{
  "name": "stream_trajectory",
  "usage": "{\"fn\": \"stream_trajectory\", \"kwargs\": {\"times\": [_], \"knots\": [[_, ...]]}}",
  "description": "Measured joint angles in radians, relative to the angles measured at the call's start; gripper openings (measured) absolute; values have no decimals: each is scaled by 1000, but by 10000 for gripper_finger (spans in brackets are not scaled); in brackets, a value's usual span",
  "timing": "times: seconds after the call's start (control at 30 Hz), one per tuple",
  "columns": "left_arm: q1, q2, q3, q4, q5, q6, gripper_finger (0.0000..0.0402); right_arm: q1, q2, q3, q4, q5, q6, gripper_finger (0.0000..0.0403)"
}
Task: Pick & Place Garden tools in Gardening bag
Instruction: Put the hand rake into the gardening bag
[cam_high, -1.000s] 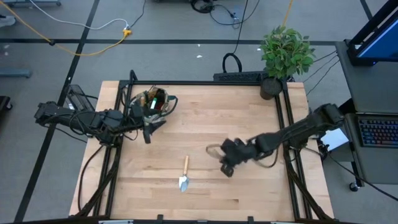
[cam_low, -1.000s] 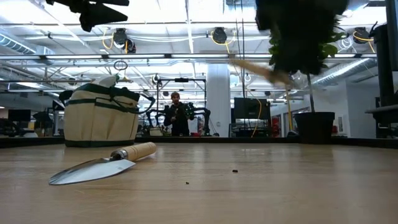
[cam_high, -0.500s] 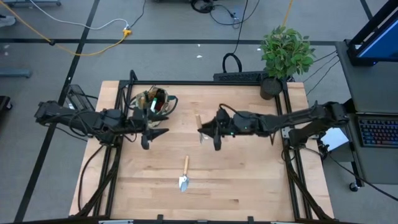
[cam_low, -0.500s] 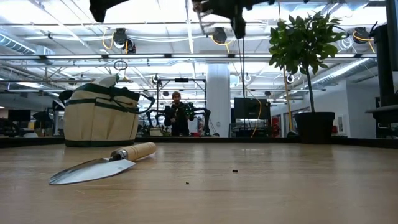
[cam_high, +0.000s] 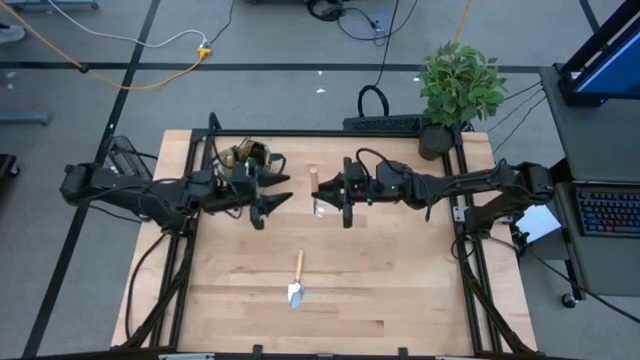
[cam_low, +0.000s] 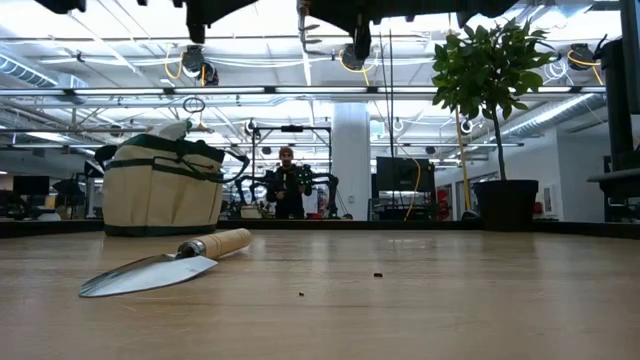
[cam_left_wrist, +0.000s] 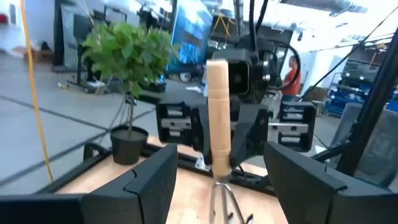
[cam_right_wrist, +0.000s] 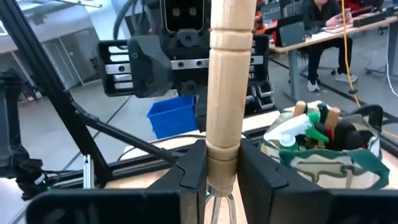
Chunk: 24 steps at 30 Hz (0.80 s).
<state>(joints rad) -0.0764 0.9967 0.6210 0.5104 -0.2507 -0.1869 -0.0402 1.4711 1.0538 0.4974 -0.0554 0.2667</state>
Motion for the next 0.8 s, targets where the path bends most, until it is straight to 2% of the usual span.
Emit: {"fn": "stream_trajectory", "kwargs": {"times": [0.37, 0.8], "knots": [[96, 176, 163, -19, 175, 5, 244, -6, 5, 0, 5, -2, -27, 53], [161, 264, 259, -53, 277, -5, 243, 3, 6, 0, -1, 0, -44, 53]]}}
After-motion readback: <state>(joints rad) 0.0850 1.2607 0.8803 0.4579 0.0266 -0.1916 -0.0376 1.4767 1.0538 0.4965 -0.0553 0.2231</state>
